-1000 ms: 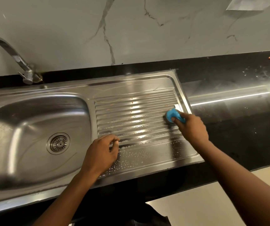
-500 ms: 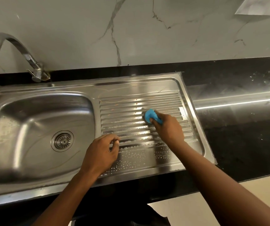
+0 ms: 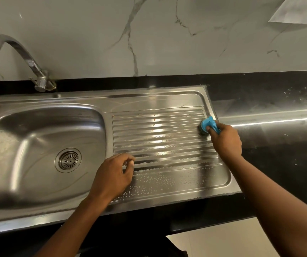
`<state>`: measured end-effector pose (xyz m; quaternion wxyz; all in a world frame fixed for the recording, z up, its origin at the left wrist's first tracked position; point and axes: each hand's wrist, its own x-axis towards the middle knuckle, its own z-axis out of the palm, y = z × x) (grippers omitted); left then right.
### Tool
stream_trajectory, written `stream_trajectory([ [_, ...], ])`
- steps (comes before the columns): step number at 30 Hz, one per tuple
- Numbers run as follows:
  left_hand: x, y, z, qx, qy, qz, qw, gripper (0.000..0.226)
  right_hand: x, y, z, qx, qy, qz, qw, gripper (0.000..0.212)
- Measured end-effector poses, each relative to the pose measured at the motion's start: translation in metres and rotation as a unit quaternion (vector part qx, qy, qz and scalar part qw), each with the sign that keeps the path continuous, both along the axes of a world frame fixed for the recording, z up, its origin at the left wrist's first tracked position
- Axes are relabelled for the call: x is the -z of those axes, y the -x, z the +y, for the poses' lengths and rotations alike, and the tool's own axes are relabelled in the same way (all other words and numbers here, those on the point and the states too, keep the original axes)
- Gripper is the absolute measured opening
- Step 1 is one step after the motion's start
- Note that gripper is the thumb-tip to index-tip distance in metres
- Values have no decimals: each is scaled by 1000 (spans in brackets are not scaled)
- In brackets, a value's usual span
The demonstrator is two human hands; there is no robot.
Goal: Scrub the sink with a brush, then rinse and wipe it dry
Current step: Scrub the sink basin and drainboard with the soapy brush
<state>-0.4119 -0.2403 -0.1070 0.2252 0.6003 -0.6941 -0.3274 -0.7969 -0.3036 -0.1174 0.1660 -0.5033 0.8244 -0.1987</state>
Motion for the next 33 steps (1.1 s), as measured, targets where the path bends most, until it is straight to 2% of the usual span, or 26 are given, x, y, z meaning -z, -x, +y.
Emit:
stream_trajectory([
  [5, -2, -7, -1, -11, 6, -1, 1000, 12, 0, 4, -23, 1, -20, -19, 1000, 54],
  [11, 4, -4, -3, -1, 7, 3, 1000, 10, 0, 11, 32, 17, -24, -13, 999, 49],
  [16, 4, 4, -5, 8, 2, 11, 1000, 11, 4, 4, 64, 51, -28, -39, 998, 54],
  [26, 7, -10, 4, 0, 1, 2, 1000, 13, -6, -9, -22, 31, -2, -40, 999, 47],
  [33, 2, -14, 7, -16, -2, 1, 1000, 13, 4, -83, -20, -64, -8, -48, 997, 42],
])
